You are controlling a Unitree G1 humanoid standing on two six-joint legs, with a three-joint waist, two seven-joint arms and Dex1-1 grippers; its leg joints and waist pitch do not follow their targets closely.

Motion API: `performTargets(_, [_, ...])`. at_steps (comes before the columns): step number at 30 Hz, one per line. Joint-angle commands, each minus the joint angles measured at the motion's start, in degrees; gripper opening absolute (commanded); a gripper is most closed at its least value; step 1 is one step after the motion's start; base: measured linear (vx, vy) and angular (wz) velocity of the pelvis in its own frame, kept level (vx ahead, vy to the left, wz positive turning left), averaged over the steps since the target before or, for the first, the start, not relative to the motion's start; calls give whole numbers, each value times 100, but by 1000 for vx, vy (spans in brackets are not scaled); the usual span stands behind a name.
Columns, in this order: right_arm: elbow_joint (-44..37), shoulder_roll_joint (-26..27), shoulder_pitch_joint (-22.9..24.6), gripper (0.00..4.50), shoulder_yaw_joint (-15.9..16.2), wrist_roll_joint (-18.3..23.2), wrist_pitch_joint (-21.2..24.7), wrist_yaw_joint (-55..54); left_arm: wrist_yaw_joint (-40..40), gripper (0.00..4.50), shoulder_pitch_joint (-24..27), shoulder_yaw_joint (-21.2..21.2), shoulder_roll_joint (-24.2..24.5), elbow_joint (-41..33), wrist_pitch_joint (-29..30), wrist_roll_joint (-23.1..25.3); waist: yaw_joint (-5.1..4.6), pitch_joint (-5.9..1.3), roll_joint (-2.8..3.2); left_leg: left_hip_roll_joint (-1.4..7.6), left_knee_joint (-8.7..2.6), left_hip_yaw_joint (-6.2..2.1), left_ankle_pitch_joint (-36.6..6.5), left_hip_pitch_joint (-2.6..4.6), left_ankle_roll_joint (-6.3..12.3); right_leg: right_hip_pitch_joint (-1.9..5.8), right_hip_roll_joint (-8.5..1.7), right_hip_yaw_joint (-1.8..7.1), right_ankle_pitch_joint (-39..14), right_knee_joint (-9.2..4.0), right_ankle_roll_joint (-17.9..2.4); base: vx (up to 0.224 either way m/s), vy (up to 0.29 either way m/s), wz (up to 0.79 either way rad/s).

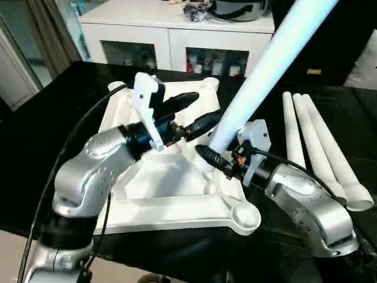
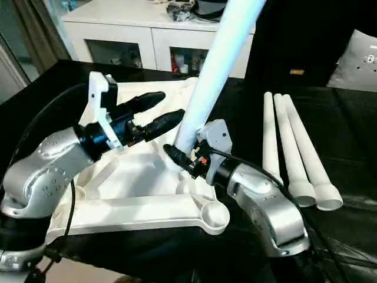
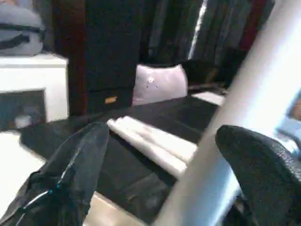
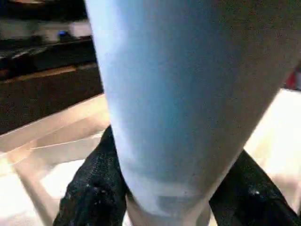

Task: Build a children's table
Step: Pick table leg

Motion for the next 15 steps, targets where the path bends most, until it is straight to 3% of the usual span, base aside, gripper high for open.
performTargets(1, [-167, -14, 140, 190, -210, 53, 216, -153, 376, 440, 206, 234, 112, -94, 57, 261, 11, -349, -81, 222, -425, -98, -1228, 126, -130, 185, -322, 155, -556, -420, -920, 0, 0, 0])
performTargets(5, [-469, 73, 380, 190, -464, 254, 508, -394, 565, 440, 811, 187, 412, -379, 55, 719, 12, -335, -85, 228, -445, -106, -1355, 139, -137, 161, -324, 165, -878, -459, -750, 0, 0, 0])
performTargets(7, [-655, 189, 508, 190, -637, 270, 650, -659, 582, 440, 1308, 9, 616, -580, -8, 1026, -2, -322, -36, 233, -471, -115, -1444, 143, -178, 123, -321, 166, -1062, -471, -644, 0, 0, 0])
performTargets(10, [-851, 316, 570, 190, -845, 293, 764, -967, 799, 440, 1612, -17, 525, -784, 66, 1049, -19, -308, -17, 233, -485, -105, -1746, 190, -298, 67, -306, 177, -1372, -507, -593, 0, 0, 0])
performTargets(11, [-856, 330, 459, 190, -865, 74, 813, -1216, 1015, 440, 1631, 2, 386, -809, 101, 1036, -29, -304, -8, 237, -487, -104, -1802, 206, -329, 53, -299, 182, -1408, -516, -595, 0, 0, 0])
performTargets(12, [-837, 352, 437, 190, -889, 45, 814, -1276, 1073, 440, 1619, 23, 326, -786, 75, 1036, -18, -290, -75, 231, -496, -99, -1908, 210, -383, 50, -298, 182, -1526, -537, -582, 0, 0, 0])
performTargets(14, [-722, 450, 317, 190, -998, -111, 768, -1550, 1449, 440, 1522, 155, -1, -600, -23, 1094, -40, -277, -91, 220, -502, -99, -1975, 195, -420, 54, -305, 182, -1722, -547, -533, 0, 0, 0])
performTargets(15, [-699, 417, 338, 190, -969, -187, 606, -1507, 1641, 440, 1519, 185, -96, -499, -89, 1234, -44, -276, -130, 219, -495, -99, -1986, 204, -417, 51, -314, 186, -1790, -563, -497, 0, 0, 0])
